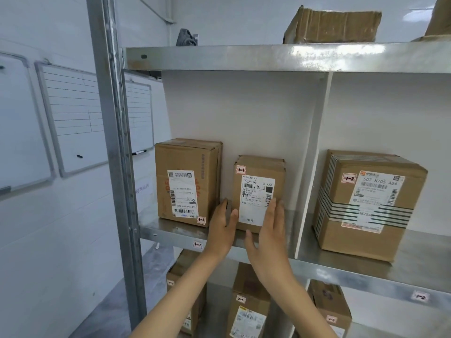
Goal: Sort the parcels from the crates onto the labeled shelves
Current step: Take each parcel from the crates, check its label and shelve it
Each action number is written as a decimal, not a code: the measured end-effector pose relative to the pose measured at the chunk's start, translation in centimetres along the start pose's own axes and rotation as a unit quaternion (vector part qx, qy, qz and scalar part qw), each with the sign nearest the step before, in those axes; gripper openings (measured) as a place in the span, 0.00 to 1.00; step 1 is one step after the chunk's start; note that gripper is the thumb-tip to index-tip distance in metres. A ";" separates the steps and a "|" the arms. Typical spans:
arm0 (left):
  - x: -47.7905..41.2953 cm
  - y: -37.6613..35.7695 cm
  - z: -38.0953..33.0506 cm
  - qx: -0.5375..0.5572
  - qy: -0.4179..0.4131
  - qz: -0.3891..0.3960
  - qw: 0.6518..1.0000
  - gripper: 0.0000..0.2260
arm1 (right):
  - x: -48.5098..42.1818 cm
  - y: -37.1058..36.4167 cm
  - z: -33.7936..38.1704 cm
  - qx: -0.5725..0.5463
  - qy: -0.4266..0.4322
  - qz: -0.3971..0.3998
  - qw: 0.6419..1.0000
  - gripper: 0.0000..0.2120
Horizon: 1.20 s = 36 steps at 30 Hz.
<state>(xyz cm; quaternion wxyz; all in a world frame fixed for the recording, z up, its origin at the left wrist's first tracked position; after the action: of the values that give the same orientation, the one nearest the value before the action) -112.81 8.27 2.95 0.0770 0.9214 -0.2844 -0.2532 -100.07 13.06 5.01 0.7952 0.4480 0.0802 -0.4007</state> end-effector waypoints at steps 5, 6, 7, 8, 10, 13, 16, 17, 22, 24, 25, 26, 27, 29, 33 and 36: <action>2.0 1.1 -0.2 -0.013 0.003 -0.031 0.999 0.22 | 1.1 0.7 2.0 -0.067 0.086 0.008 0.994 0.38; 2.5 1.4 -0.4 -0.013 0.000 -0.037 0.999 0.22 | 1.4 0.8 2.1 -0.085 0.095 0.015 0.992 0.36; 3.2 1.8 -0.6 -0.013 -0.003 -0.044 0.999 0.21 | 1.8 0.7 2.3 -0.097 0.102 0.023 0.990 0.35; 3.8 2.2 -0.9 -0.012 -0.006 -0.051 0.999 0.21 | 2.1 0.6 2.5 -0.106 0.109 0.031 0.988 0.33; 5.2 3.1 -1.7 -0.006 -0.013 -0.069 0.998 0.19 | 3.0 0.5 2.9 -0.122 0.123 0.051 0.984 0.31; 8.0 4.6 -2.9 0.005 -0.020 -0.109 0.994 0.13 | 4.9 0.4 3.8 -0.155 0.143 0.094 0.973 0.29; 12.1 6.0 -3.8 -0.004 -0.023 -0.165 0.986 0.12 | 7.4 0.4 4.6 -0.178 0.182 0.125 0.959 0.27; 13.8 6.4 -3.9 -0.009 -0.020 -0.183 0.983 0.12 | 8.3 0.2 4.8 -0.186 0.191 0.138 0.954 0.27; 24.3 9.3 -4.2 -0.043 0.018 -0.301 0.953 0.11 | 14.4 -1.2 6.5 -0.234 0.236 0.217 0.918 0.22; 29.3 10.6 -4.3 -0.053 0.043 -0.345 0.936 0.10 | 17.8 -1.9 7.5 -0.252 0.258 0.250 0.899 0.20; 31.9 11.2 -4.3 -0.058 0.060 -0.364 0.928 0.10 | 19.6 -2.3 8.0 -0.259 0.268 0.268 0.889 0.20; 34.5 11.8 -4.4 -0.065 0.077 -0.381 0.919 0.10 | 21.5 -2.6 8.5 -0.266 0.278 0.286 0.877 0.19; 37.1 12.5 -4.5 -0.076 0.091 -0.398 0.910 0.10 | 23.4 -3.0 9.2 -0.274 0.289 0.305 0.865 0.18; 42.5 14.2 -5.0 -0.095 0.112 -0.436 0.888 0.10 | 27.0 -3.8 10.4 -0.289 0.306 0.346 0.838 0.15; 53.9 17.7 -6.2 -0.137 0.159 -0.522 0.827 0.12 | 34.0 -5.8 12.4 -0.293 0.327 0.427 0.790 0.13; 61.9 19.6 -7.3 -0.160 0.191 -0.566 0.786 0.12 | 39.2 -7.2 13.6 -0.273 0.348 0.482 0.756 0.12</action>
<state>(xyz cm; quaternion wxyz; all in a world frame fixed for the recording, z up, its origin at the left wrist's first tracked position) -74.69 -42.79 -11.34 0.1192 0.9212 0.3530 -0.1122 -82.19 -21.66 -10.81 0.8888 0.2999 0.2309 0.2583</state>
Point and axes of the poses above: each hand's wrist, its own x-axis away from the middle knuckle, its own y-axis out of the back of the hand, z = x × y, the point moved 8 cm from there along -x, towards the middle knuckle, and after that the axes turned 4 degrees about z, right-handed, at the moved point
